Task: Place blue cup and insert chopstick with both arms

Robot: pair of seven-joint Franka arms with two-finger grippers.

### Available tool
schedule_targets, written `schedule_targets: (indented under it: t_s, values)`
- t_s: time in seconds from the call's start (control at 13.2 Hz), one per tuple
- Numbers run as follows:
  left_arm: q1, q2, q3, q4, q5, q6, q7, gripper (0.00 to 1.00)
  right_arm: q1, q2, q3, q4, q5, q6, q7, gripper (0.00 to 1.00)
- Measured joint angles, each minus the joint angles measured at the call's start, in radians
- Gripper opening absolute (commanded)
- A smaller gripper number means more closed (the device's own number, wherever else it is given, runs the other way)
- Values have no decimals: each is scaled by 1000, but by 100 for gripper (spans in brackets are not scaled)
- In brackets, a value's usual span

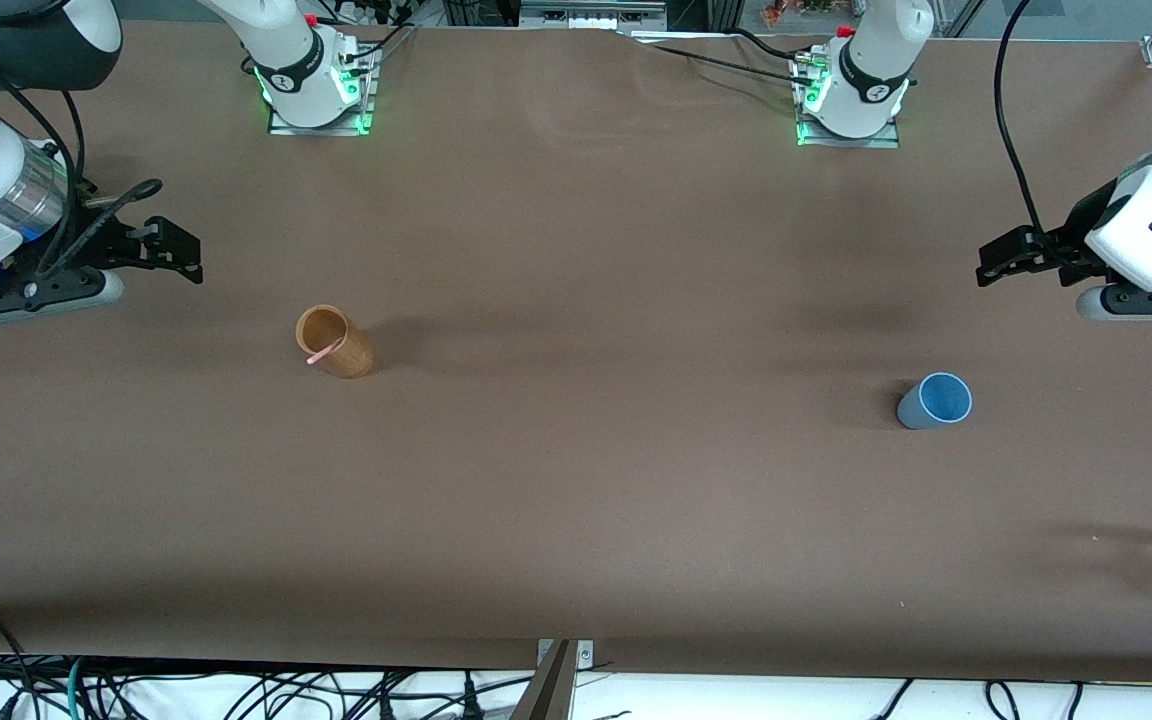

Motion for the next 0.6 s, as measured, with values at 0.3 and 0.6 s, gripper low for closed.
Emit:
schedule_targets:
  t_s: [0.3, 0.6]
  values:
    - [0, 0, 0, 0, 0, 0, 0, 100, 0, 0, 0, 0, 0, 2, 0, 100]
    - [0, 8, 0, 0, 0, 0, 0, 100, 0, 0, 1, 0, 0, 7, 0, 100]
